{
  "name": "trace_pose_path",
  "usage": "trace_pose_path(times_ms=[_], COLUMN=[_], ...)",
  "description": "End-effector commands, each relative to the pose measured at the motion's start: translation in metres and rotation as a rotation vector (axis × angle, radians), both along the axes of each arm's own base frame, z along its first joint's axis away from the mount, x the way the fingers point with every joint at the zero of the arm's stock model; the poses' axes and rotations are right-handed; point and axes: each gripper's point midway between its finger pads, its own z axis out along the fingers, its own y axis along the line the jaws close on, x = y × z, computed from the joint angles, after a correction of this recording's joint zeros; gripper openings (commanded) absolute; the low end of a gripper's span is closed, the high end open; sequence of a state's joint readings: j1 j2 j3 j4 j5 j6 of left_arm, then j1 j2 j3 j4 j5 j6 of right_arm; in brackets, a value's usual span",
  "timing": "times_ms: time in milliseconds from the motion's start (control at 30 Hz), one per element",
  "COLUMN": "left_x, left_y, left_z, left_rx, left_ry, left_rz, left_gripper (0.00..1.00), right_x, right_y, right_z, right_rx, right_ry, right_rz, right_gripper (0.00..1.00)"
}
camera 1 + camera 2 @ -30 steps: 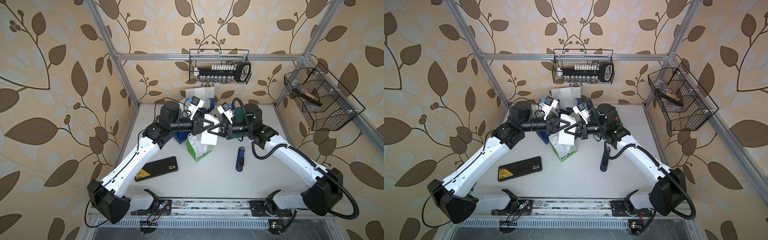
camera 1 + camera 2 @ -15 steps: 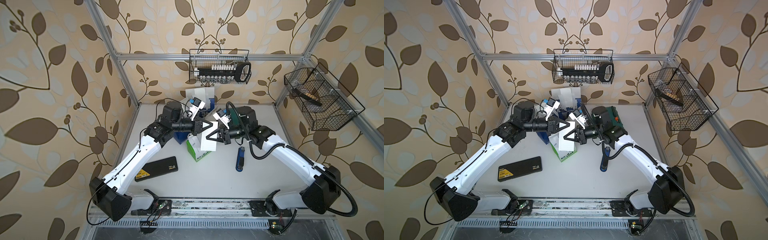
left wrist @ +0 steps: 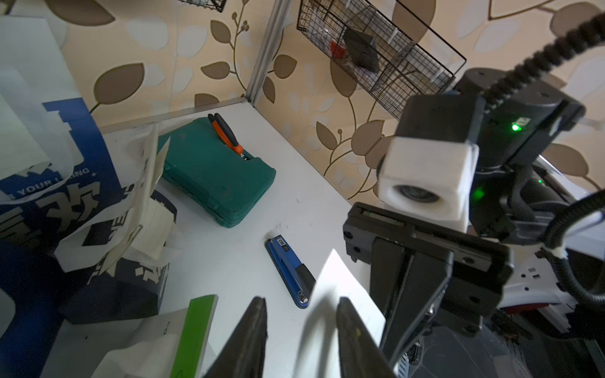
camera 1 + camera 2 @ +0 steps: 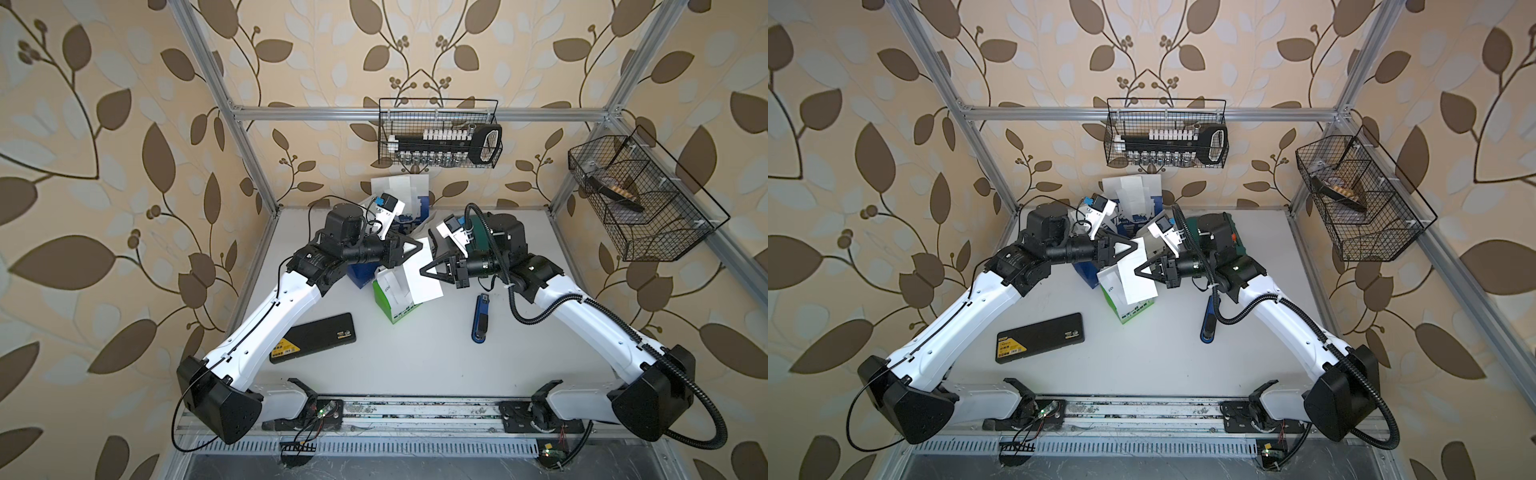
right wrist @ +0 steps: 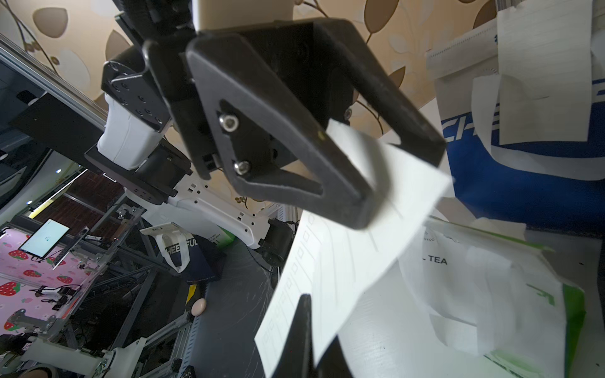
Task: Staple the receipts to the bags
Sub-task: Pick up the receipt from the center of the board, then hold the receipt from the takeout bag.
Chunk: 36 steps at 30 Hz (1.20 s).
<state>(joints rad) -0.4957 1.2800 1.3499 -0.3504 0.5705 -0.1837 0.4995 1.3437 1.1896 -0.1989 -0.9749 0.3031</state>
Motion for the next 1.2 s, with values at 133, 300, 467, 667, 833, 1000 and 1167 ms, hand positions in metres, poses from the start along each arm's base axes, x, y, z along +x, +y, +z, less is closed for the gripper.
trace_pose_path(times_ms=[133,300,467,667,833,1000,1167], left_x=[0.005,-0.001,-0.006,-0.003,-0.004,-0.001,0.004], left_y=[0.049,0.061,0.058,0.062,0.062,0.064,0.066], left_z=[0.004,-0.019,-0.047,-0.068,-0.078,-0.088,-0.091], left_rx=[0.075,0.095,0.112,0.164,0.176,0.191,0.204], left_ry=[-0.066,-0.013,0.054,0.072,0.091,0.095,0.085], left_rz=[0.175,0.174,0.138,0.154,0.146,0.16,0.176], left_gripper=[0.57,0.68,0.68,0.68,0.67,0.67,0.67], right_x=[-0.004,0.007,0.021,0.04,0.054,0.053,0.052], right_y=[0.019,0.026,0.028,0.025,0.021,0.027,0.03], right_z=[-0.065,-0.082,-0.097,-0.104,-0.104,-0.103,-0.106], right_rx=[-0.2,-0.202,-0.22,-0.179,-0.133,-0.099,-0.072], right_ry=[-0.033,-0.032,-0.045,-0.012,0.015,0.046,0.088], right_rz=[0.037,0.023,-0.001,-0.051,-0.086,-0.056,-0.046], right_gripper=[0.0,0.0,0.0,0.0,0.0,0.0,0.0])
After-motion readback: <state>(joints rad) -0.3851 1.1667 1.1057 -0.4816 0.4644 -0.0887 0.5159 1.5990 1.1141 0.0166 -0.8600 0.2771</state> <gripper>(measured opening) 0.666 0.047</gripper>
